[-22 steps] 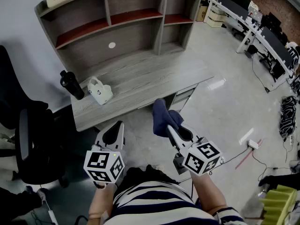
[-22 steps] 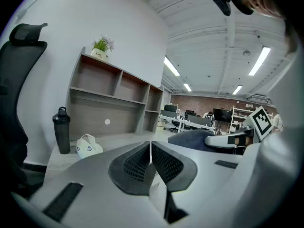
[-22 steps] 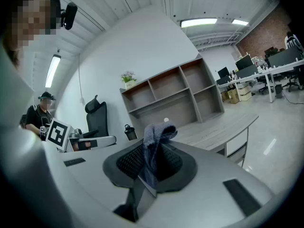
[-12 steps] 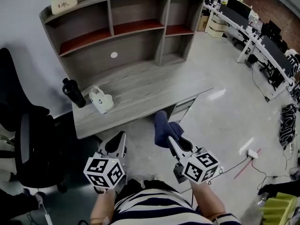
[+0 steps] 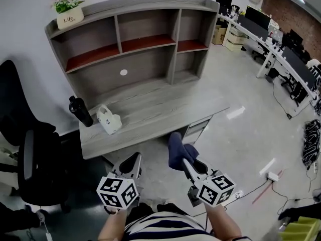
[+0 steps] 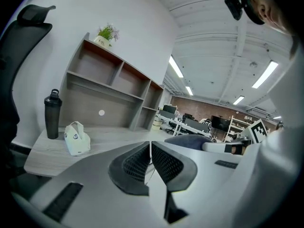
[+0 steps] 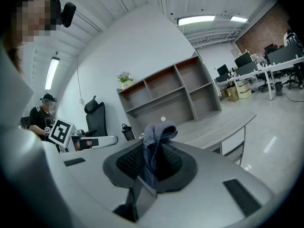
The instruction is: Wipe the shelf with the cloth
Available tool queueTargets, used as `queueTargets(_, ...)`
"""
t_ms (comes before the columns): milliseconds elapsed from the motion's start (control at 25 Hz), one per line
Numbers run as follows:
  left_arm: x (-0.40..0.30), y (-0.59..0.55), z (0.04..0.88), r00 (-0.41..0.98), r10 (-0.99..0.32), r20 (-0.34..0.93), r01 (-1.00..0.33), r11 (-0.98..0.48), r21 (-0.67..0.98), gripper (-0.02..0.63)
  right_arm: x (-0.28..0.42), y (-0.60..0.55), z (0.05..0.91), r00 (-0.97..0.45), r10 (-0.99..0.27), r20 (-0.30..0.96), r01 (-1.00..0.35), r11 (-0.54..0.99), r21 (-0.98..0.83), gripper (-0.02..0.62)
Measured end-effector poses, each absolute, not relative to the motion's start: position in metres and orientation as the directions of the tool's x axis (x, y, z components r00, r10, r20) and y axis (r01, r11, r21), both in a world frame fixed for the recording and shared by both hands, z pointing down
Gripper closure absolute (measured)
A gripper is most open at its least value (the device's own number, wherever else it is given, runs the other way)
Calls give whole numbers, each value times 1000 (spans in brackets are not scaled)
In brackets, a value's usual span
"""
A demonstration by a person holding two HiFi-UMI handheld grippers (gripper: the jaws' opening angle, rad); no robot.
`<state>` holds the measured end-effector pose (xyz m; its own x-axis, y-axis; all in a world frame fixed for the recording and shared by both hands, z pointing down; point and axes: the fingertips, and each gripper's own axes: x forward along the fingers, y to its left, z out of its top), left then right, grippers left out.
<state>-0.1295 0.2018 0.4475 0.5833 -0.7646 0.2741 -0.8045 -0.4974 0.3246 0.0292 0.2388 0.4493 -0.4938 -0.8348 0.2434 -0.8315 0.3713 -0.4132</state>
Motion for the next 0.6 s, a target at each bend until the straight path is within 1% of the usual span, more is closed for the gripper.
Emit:
queueTargets(360, -85, 195, 455, 607, -735, 303, -793, -535, 292, 583, 63, 233, 457, -502, -834, 227, -818, 374, -436, 525)
queueTargets(600, -80, 185, 459, 606, -728, 322, -795, -530, 296, 583, 69, 223, 461, -515, -828, 224, -809, 381, -448, 525)
